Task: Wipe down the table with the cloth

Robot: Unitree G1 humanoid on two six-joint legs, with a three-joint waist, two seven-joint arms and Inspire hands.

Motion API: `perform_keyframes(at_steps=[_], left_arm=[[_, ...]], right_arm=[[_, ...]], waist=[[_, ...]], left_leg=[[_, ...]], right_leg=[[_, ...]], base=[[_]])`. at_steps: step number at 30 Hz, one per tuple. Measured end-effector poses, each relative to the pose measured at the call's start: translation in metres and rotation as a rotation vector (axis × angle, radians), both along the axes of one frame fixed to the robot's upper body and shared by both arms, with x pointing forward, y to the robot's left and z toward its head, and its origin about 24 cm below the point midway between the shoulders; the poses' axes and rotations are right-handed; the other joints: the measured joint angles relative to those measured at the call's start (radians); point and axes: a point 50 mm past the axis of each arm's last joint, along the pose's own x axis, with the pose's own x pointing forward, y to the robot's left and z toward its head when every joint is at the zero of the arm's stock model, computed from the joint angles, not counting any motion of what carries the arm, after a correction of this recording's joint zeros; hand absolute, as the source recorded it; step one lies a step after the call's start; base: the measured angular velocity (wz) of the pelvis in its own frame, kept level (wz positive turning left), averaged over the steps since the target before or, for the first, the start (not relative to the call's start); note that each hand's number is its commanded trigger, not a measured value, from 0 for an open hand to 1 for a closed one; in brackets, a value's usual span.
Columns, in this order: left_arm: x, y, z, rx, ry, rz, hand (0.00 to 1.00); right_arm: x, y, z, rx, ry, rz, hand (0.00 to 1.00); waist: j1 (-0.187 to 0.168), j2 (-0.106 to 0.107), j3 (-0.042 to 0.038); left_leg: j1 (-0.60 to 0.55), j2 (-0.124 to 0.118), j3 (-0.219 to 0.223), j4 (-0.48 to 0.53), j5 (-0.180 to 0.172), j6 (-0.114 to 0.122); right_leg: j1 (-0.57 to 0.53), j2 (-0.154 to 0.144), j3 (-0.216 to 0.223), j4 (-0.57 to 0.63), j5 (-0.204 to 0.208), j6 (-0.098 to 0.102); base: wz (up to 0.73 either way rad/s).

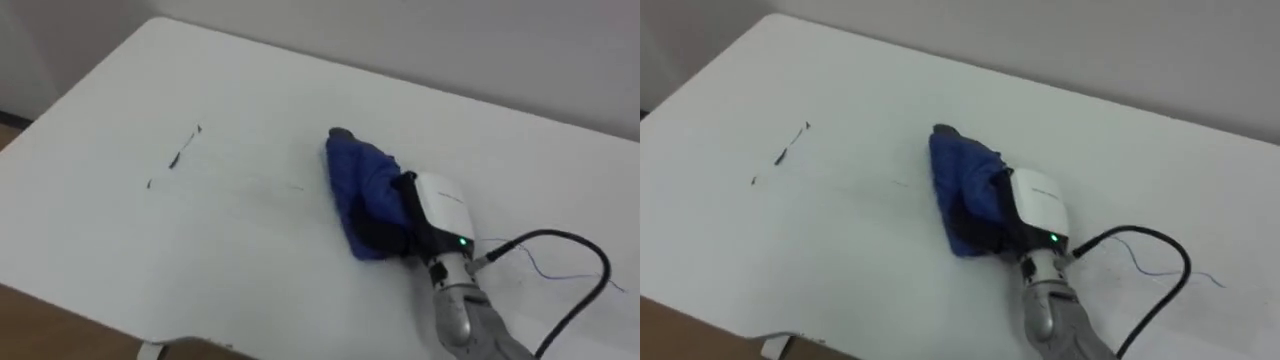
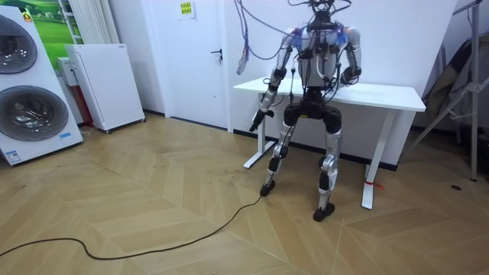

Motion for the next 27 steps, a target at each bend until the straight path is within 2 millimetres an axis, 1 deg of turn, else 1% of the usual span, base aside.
perform_keyframes(at_steps=[1, 2, 3, 4, 5, 7, 8, 9, 10, 11, 12, 13, 14, 15, 16, 17, 18, 19, 20, 21, 22, 23, 24, 25, 26, 27], left_arm=[[0.0, -0.004, -0.001, -0.012, -0.001, -0.001, 0.0], [0.002, -0.011, -0.003, -0.03, -0.007, 0.002, 0.0], [0.002, -0.016, -0.004, -0.041, -0.008, 0.0, 0.0], [0.003, -0.017, -0.005, -0.042, -0.008, -0.002, 0.0], [0.002, -0.016, -0.005, -0.039, -0.005, -0.001, 0.0], [0.001, -0.012, -0.004, -0.018, 0.005, 0.004, 0.0], [0.0, -0.011, -0.003, -0.01, 0.01, 0.01, 0.0], [-0.007, -0.01, -0.003, -0.008, 0.022, 0.016, 0.0], [-0.007, -0.01, -0.003, -0.007, 0.018, 0.017, 0.0], [-0.009, -0.009, -0.002, -0.006, 0.009, 0.026, 0.0], [-0.018, -0.007, -0.001, -0.003, 0.019, 0.048, 0.0], [-0.022, -0.006, -0.001, 0.002, 0.027, 0.055, 0.0], [-0.027, -0.001, 0.0, 0.019, 0.039, 0.057, 0.0], [-0.032, 0.004, 0.002, 0.043, 0.039, 0.079, 0.0], [-0.036, 0.007, 0.002, 0.054, 0.042, 0.097, 0.0], [-0.039, 0.014, 0.005, 0.073, 0.037, 0.133, 0.0], [-0.045, 0.021, 0.007, 0.101, 0.041, 0.16, 0.0], [-0.048, 0.025, 0.009, 0.116, 0.043, 0.175, 0.0], [-0.052, 0.032, 0.012, 0.138, 0.041, 0.199, 0.0], [-0.055, 0.037, 0.014, 0.156, 0.04, 0.211, 0.0], [-0.055, 0.038, 0.015, 0.159, 0.034, 0.217, 0.0], [-0.049, 0.037, 0.016, 0.157, 0.012, 0.21, 0.0], [-0.044, 0.034, 0.015, 0.147, -0.001, 0.185, 0.0], [-0.041, 0.032, 0.014, 0.141, -0.005, 0.171, 0.0], [-0.038, 0.028, 0.012, 0.133, -0.003, 0.141, 0.0], [-0.036, 0.022, 0.01, 0.124, 0.002, 0.117, 0.0]], right_arm=[[0.002, 0.001, 0.001, -0.003, -0.005, 0.001, 1.0], [0.003, 0.002, 0.001, -0.007, -0.001, -0.006, 1.0], [0.005, 0.004, 0.001, -0.009, 0.008, -0.015, 1.0], [0.006, 0.004, 0.002, -0.009, 0.012, -0.017, 1.0], [0.009, 0.007, 0.003, -0.006, 0.027, -0.018, 1.0], [0.016, 0.01, 0.006, -0.011, 0.038, -0.002, 1.0], [0.02, 0.01, 0.008, -0.018, 0.044, 0.004, 1.0], [0.021, 0.009, 0.009, -0.022, 0.048, 0.008, 1.0], [0.021, 0.009, 0.009, -0.019, 0.049, 0.007, 1.0], [0.02, 0.009, 0.008, -0.012, 0.047, 0.003, 1.0], [0.017, 0.007, 0.005, -0.007, 0.045, -0.003, 1.0], [0.015, 0.005, 0.004, -0.001, 0.042, -0.011, 1.0], [0.011, -0.001, 0.001, 0.011, 0.027, -0.037, 1.0], [0.004, -0.011, -0.001, 0.02, 0.005, -0.082, 1.0], [-0.001, -0.017, -0.003, 0.021, -0.004, -0.112, 1.0], [-0.015, -0.035, -0.008, 0.01, -0.022, -0.192, 1.0], [-0.033, -0.055, -0.012, -0.006, -0.037, -0.284, 1.0], [-0.043, -0.065, -0.015, -0.015, -0.039, -0.337, 1.0], [-0.063, -0.083, -0.02, -0.029, -0.036, -0.44, 1.0], [-0.077, -0.097, -0.024, -0.041, -0.026, -0.512, 1.0], [-0.082, -0.102, -0.025, -0.045, -0.018, -0.536, 1.0], [-0.087, -0.108, -0.026, -0.043, -0.003, -0.565, 1.0], [-0.087, -0.11, -0.028, -0.032, 0.011, -0.577, 1.0], [-0.085, -0.11, -0.028, -0.031, 0.018, -0.576, 1.0], [-0.079, -0.109, -0.028, -0.028, 0.039, -0.574, 1.0], [-0.069, -0.106, -0.026, -0.02, 0.049, -0.566, 1.0]], waist=[[0.005, 0.003, -0.002], [0.005, 0.004, -0.0031], [0.013, 0.003, -0.0031], [0.02, 0.001, -0.0025], [0.031, 0.005, -0.0018], [0.032, -0.004, 0.0022], [0.032, -0.008, 0.0052], [0.032, -0.007, 0.0052], [0.031, -0.005, 0.0055], [0.028, 0.0, 0.0045], [0.021, 0.008, 0.0064], [0.019, 0.009, 0.0034], [0.0, 0.016, 0.0007], [-0.028, 0.014, 0.0006], [-0.043, 0.013, -0.0002], [-0.078, -0.001, -0.0034], [-0.104, -0.001, -0.0023], [-0.118, -0.005, -0.0049], [-0.134, -0.019, -0.0093], [-0.146, -0.021, -0.0157], [-0.146, -0.024, -0.0162], [-0.144, -0.026, -0.0156], [-0.136, -0.025, -0.0158], [-0.134, -0.025, -0.016], [-0.125, -0.02, -0.0163], [-0.105, -0.014, -0.0175]], left_leg=[[0.0, 0.006, 0.026, -0.002, 0.006, 0.001], [0.0, 0.008, 0.069, -0.005, 0.018, 0.003], [0.001, 0.007, 0.099, -0.002, 0.02, 0.003], [0.001, 0.006, 0.11, 0.001, 0.02, 0.003], [0.003, 0.006, 0.132, 0.011, 0.02, 0.003], [0.0, 0.007, 0.138, 0.017, 0.018, 0.007], [-0.001, 0.007, 0.145, 0.024, 0.013, 0.015], [-0.001, 0.007, 0.158, 0.025, 0.009, 0.021], [-0.001, 0.005, 0.161, 0.025, 0.007, 0.024], [0.001, -0.006, 0.161, 0.023, -0.003, 0.035], [0.011, -0.02, 0.16, 0.011, -0.006, 0.038], [0.018, -0.029, 0.158, -0.003, -0.006, 0.038], [0.024, -0.043, 0.157, -0.024, -0.006, 0.038], [0.034, -0.067, 0.154, -0.047, -0.002, 0.045], [0.035, -0.078, 0.154, -0.053, 0.001, 0.05], [0.04, -0.097, 0.152, -0.065, 0.008, 0.063], [0.054, -0.114, 0.145, -0.079, 0.013, 0.071], [0.06, -0.123, 0.137, -0.085, 0.015, 0.073], [0.073, -0.134, 0.133, -0.091, 0.013, 0.08], [0.081, -0.142, 0.131, -0.09, 0.008, 0.09], [0.088, -0.144, 0.131, -0.09, 0.006, 0.093], [0.098, -0.147, 0.131, -0.09, 0.002, 0.1], [0.103, -0.15, 0.131, -0.087, -0.003, 0.107], [0.107, -0.151, 0.132, -0.087, -0.004, 0.109], [0.117, -0.151, 0.131, -0.089, -0.009, 0.113], [0.125, -0.148, 0.13, -0.091, -0.016, 0.114]], right_leg=[[0.0, 0.004, 0.0, 0.001, -0.002, -0.003], [-0.001, 0.005, 0.001, -0.001, -0.009, -0.009], [-0.002, 0.008, 0.002, 0.0, -0.014, -0.014], [-0.002, 0.01, 0.002, 0.0, -0.015, -0.016], [-0.002, 0.014, 0.006, -0.001, -0.015, -0.018], [-0.004, 0.023, 0.009, -0.003, -0.013, -0.024], [-0.008, 0.029, 0.024, -0.005, -0.011, -0.028], [-0.014, 0.034, 0.048, -0.006, -0.008, -0.031], [-0.02, 0.035, 0.063, -0.004, -0.007, -0.032], [-0.035, 0.035, 0.09, -0.004, -0.002, -0.033], [-0.038, 0.034, 0.112, -0.016, 0.01, -0.03], [-0.036, 0.034, 0.12, -0.025, 0.017, -0.028], [-0.031, 0.032, 0.122, -0.048, 0.026, -0.025], [-0.021, 0.023, 0.123, -0.064, 0.034, -0.017], [-0.014, 0.018, 0.123, -0.076, 0.039, -0.014], [0.004, 0.013, 0.123, -0.096, 0.046, -0.009], [0.018, 0.01, 0.123, -0.108, 0.048, -0.009], [0.025, 0.01, 0.122, -0.109, 0.048, -0.01], [0.037, 0.009, 0.117, -0.109, 0.048, -0.01], [0.043, 0.008, 0.118, -0.108, 0.049, -0.011], [0.044, 0.008, 0.12, -0.108, 0.05, -0.012], [0.047, 0.008, 0.121, -0.109, 0.057, -0.011], [0.047, 0.009, 0.124, -0.107, 0.062, -0.011], [0.047, 0.01, 0.131, -0.106, 0.064, -0.013], [0.046, 0.019, 0.147, -0.108, 0.071, -0.017], [0.044, 0.026, 0.154, -0.107, 0.079, -0.022]], base=[[0.24], [0.17], [0.13], [0.0], [-0.06], [-0.06], [-0.13], [-0.16], [-0.26], [-0.33], [-0.34], [-0.14], [0.17], [0.27], [0.42], [0.39], [0.38], [0.24], [0.14], [0.0], [-0.14], [-0.26], [-0.25], [-0.29], [-0.45], [-0.52]])
